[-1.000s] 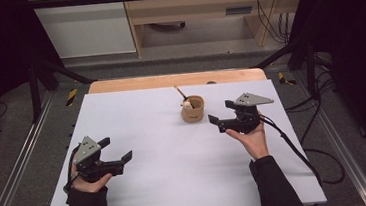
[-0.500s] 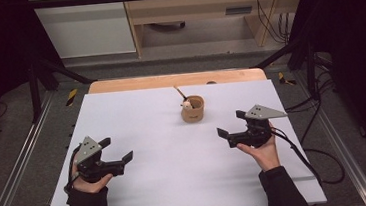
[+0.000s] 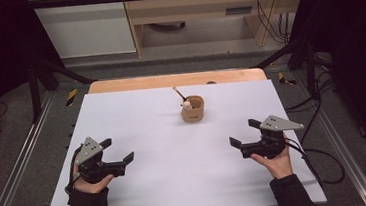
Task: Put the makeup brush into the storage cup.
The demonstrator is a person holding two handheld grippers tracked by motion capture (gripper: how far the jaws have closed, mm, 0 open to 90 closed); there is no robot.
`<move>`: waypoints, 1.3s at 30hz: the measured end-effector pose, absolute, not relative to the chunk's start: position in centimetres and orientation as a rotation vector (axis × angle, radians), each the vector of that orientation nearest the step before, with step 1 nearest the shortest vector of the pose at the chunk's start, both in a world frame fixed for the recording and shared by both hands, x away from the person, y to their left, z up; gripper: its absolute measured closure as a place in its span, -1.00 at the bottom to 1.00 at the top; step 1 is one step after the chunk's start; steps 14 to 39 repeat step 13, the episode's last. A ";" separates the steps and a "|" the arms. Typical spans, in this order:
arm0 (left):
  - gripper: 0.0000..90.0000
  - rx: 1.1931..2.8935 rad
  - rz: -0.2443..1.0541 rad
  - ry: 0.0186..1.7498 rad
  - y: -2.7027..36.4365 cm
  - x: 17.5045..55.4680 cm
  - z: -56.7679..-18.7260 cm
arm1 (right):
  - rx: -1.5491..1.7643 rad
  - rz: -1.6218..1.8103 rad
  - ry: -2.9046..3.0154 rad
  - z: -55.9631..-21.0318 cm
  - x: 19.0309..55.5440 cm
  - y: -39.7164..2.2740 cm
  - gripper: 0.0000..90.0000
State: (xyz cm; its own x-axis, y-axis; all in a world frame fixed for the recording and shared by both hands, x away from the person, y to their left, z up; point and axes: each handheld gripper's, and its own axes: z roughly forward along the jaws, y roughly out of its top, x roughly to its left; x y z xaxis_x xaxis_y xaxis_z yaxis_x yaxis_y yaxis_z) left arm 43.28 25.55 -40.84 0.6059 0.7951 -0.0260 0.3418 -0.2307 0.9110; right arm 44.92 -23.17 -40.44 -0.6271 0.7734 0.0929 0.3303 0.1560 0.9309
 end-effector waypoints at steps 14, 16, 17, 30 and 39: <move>-0.87 1.834 0.553 0.924 25.3 43.4 -41.3 | 1.069 1.433 2.046 -41.7 44.1 -24.6 -0.93; -0.87 1.834 0.553 0.924 25.3 43.4 -41.3 | 1.069 1.433 2.046 -41.7 44.1 -24.6 -0.93; -0.87 1.834 0.553 0.924 25.3 43.4 -41.3 | 1.069 1.433 2.046 -41.7 44.1 -24.6 -0.93; -0.87 1.834 0.553 0.924 25.3 43.4 -41.3 | 1.069 1.433 2.046 -41.7 44.1 -24.6 -0.93; -0.87 1.834 0.553 0.924 25.3 43.4 -41.3 | 1.069 1.433 2.046 -41.7 44.1 -24.6 -0.93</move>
